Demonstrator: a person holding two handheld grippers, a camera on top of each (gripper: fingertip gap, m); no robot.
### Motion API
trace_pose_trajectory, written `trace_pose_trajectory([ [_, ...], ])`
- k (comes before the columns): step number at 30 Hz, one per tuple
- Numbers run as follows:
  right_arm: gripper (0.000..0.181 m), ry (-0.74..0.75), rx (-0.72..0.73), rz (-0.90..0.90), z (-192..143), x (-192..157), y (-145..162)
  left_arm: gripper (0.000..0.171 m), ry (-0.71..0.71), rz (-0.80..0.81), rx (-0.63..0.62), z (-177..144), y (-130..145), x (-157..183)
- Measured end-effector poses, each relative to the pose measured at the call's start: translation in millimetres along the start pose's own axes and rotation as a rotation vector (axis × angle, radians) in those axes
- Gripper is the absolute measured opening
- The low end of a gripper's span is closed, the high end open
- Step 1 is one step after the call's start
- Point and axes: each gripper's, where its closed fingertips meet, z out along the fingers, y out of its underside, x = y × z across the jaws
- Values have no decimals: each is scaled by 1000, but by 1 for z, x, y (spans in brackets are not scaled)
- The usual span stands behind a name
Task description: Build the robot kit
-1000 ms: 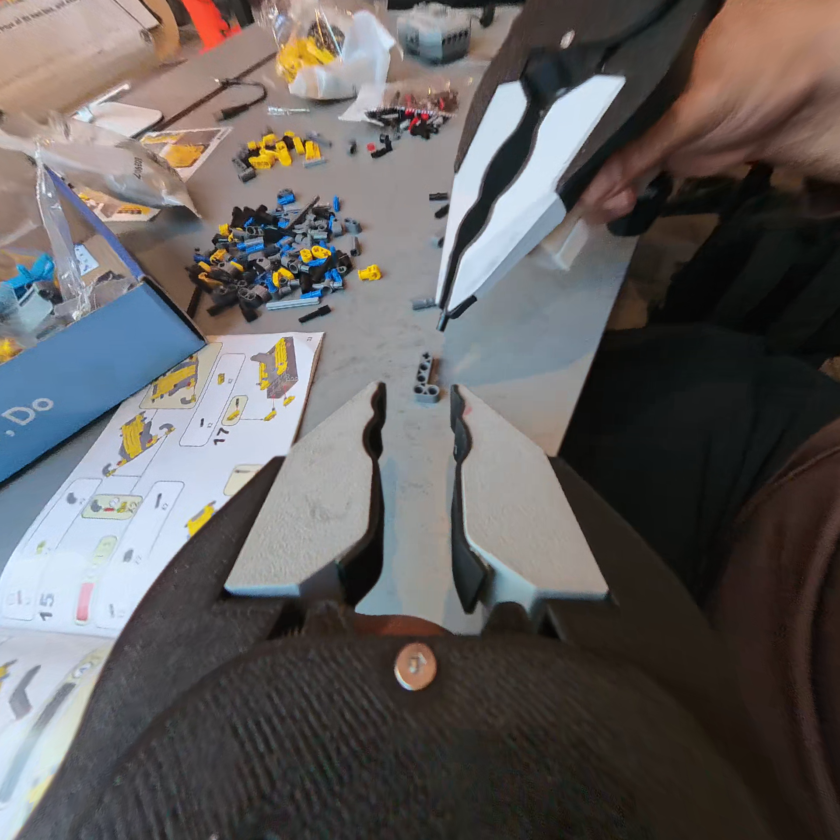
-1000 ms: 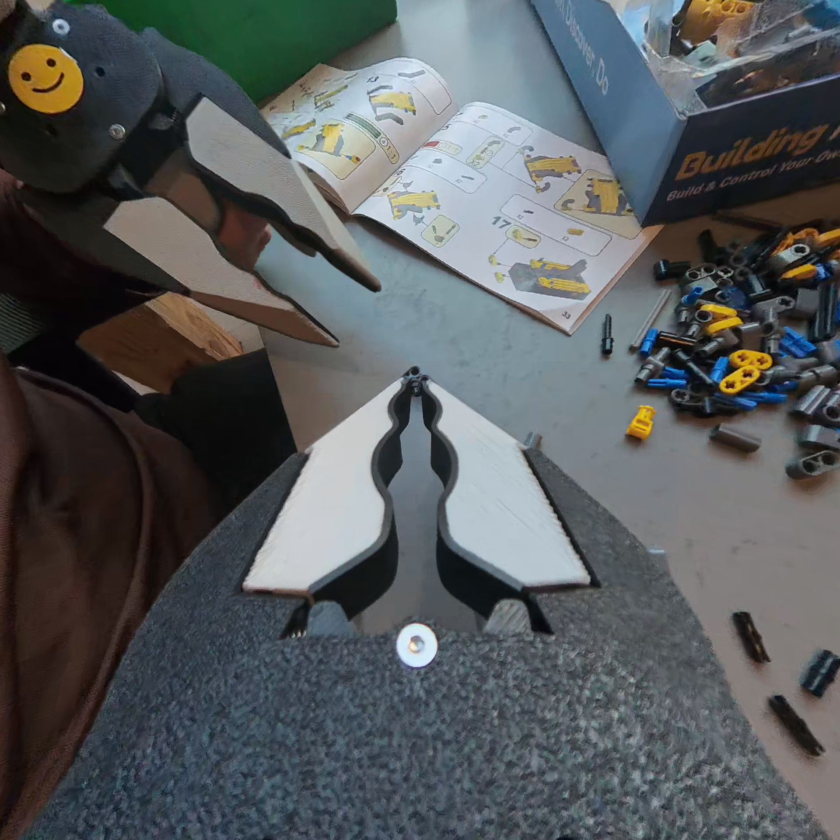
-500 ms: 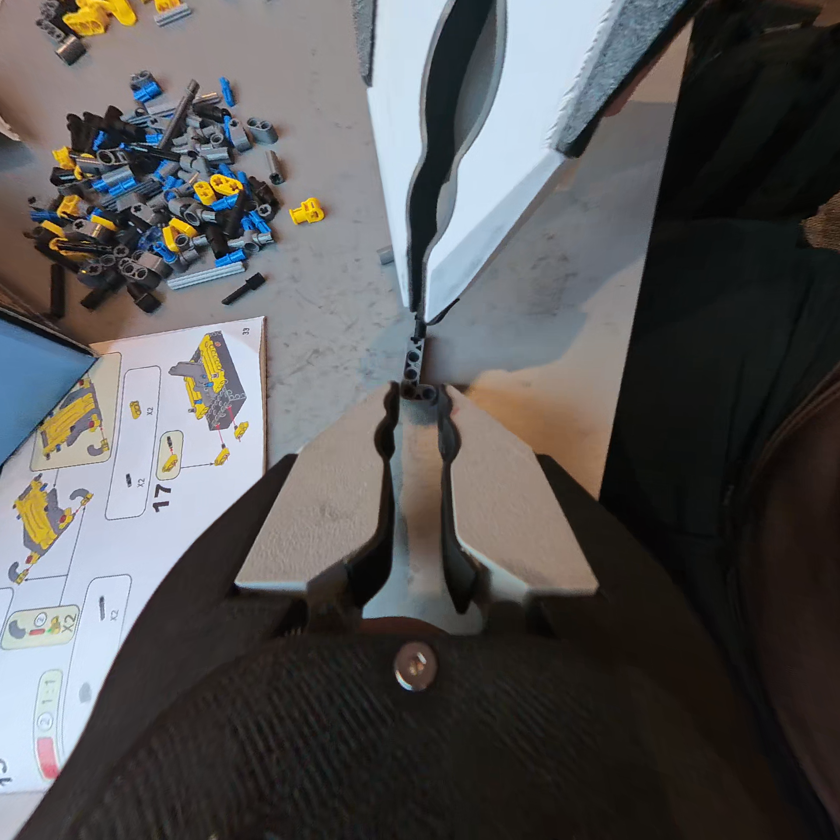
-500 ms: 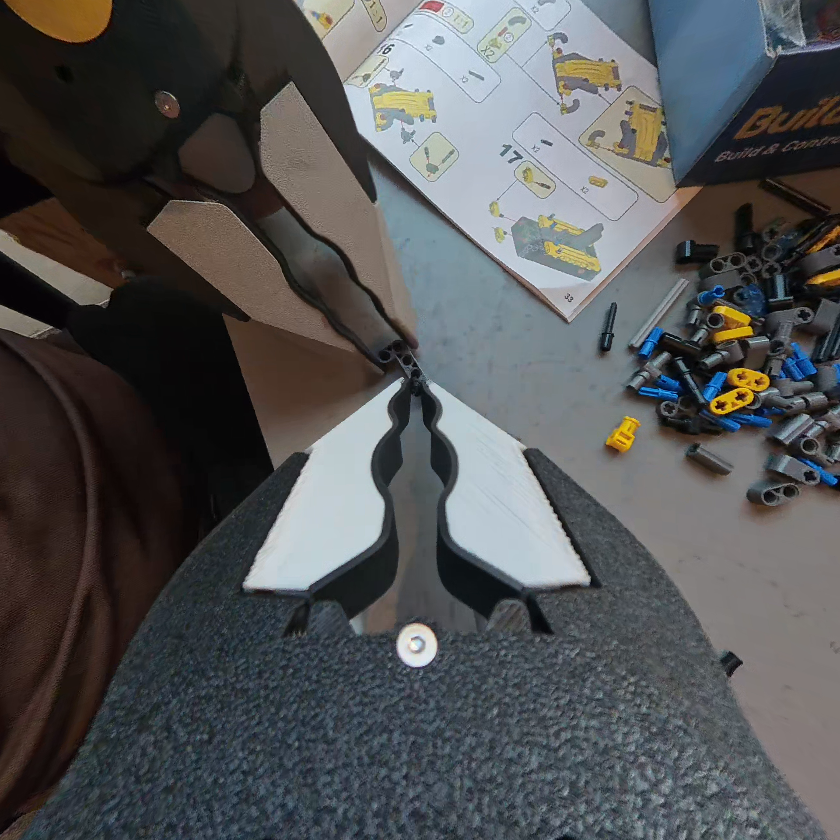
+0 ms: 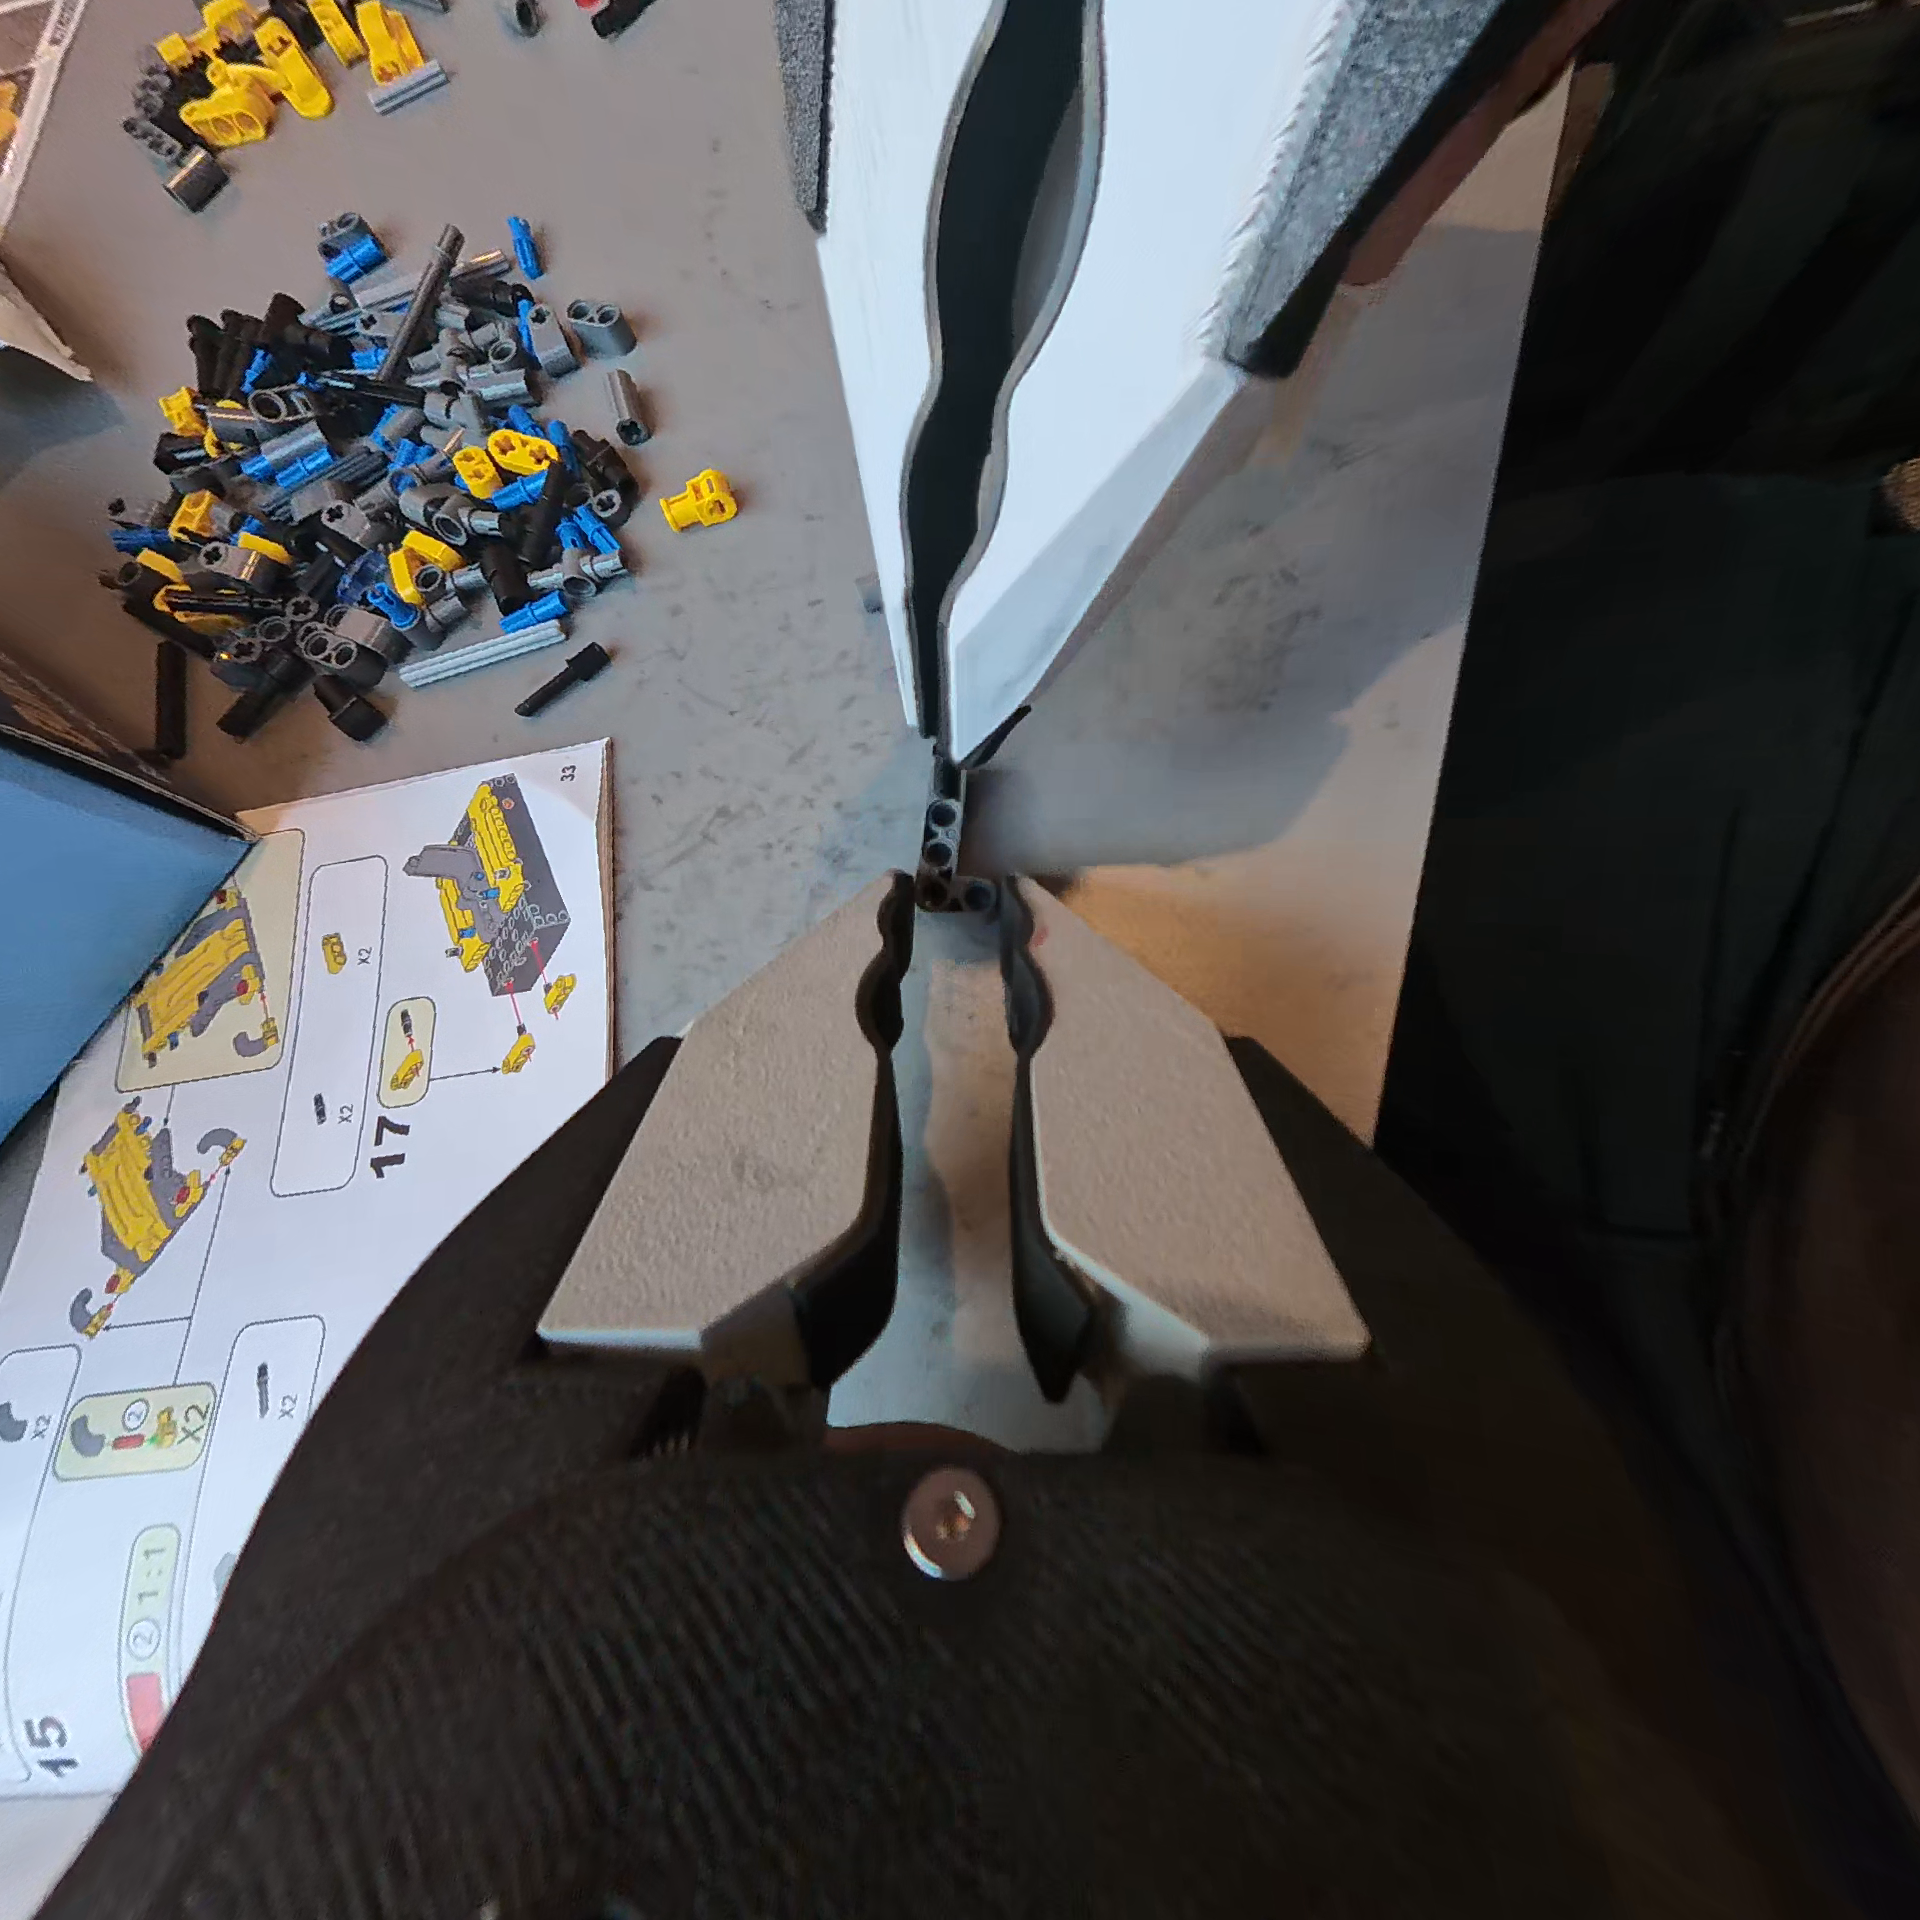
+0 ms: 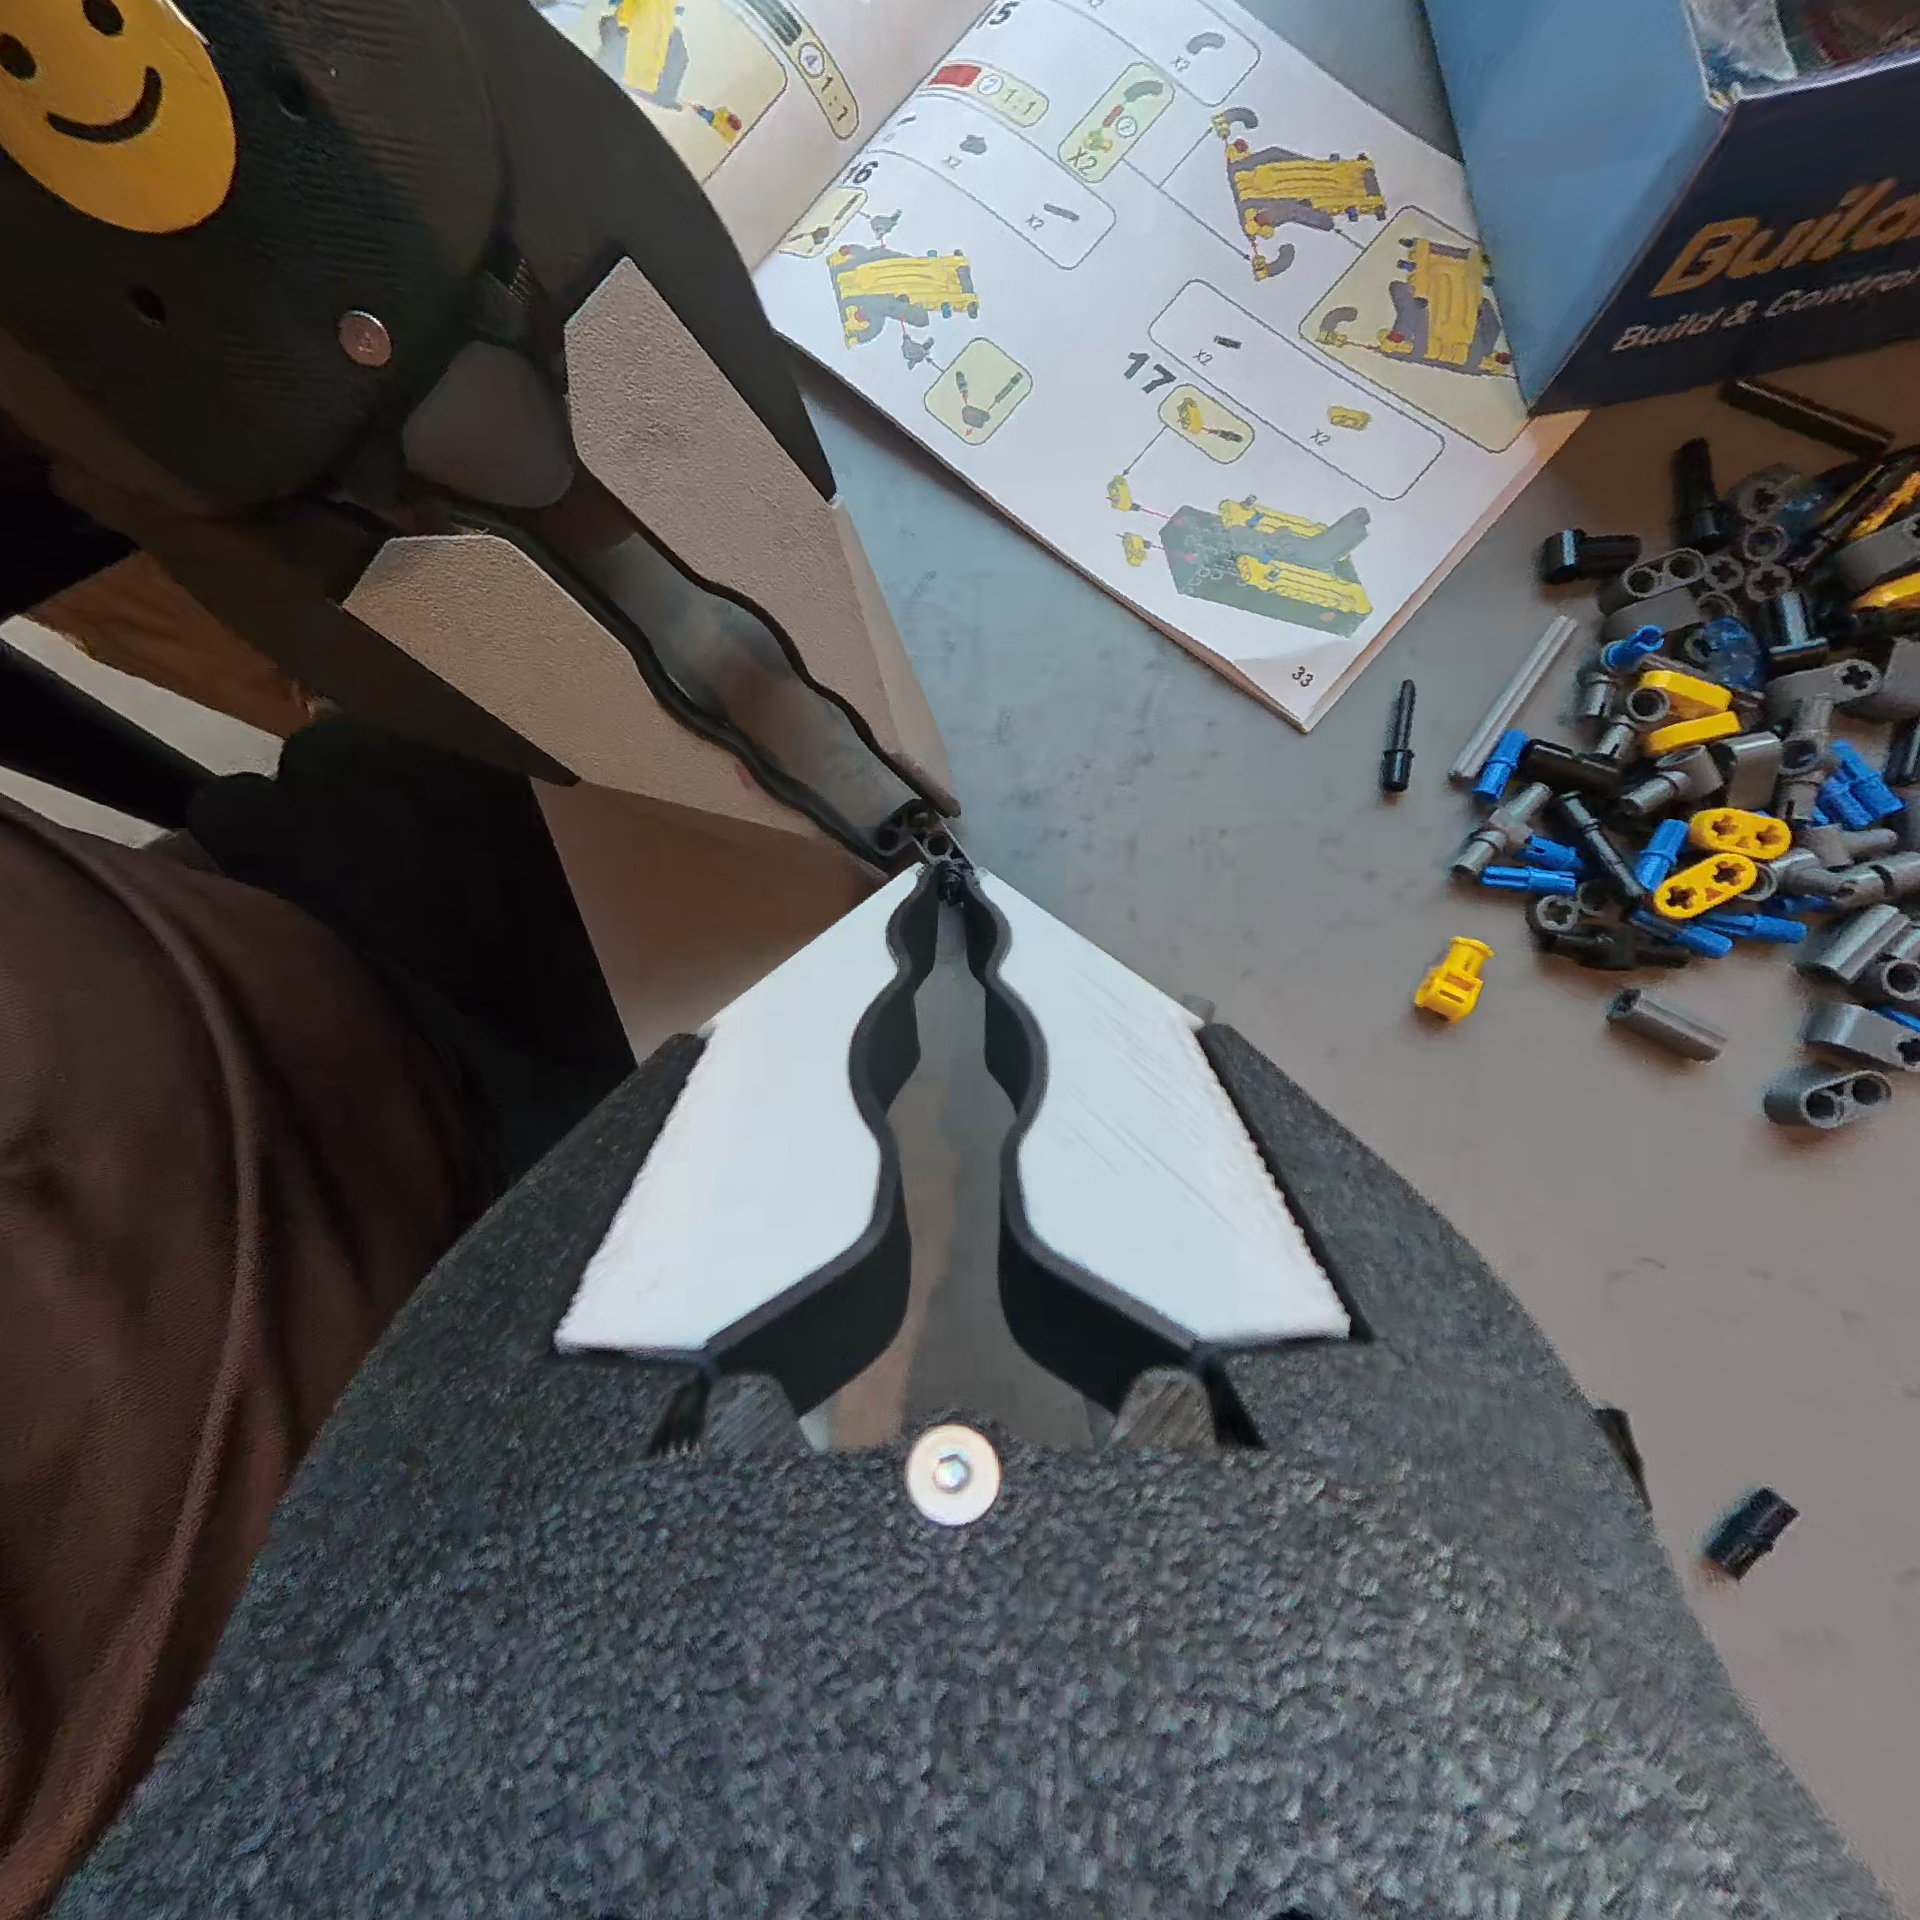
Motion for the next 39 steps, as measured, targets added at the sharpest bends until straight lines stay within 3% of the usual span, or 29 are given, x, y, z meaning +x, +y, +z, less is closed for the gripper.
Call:
trace_pose_trajectory([
  [20,4,21,79,46,2,2,-6,13,-6,36,5,-5,3,3],
  [39,3,48,-71,-87,4,-2,-1,13,27,0,4,-4,3,4],
])
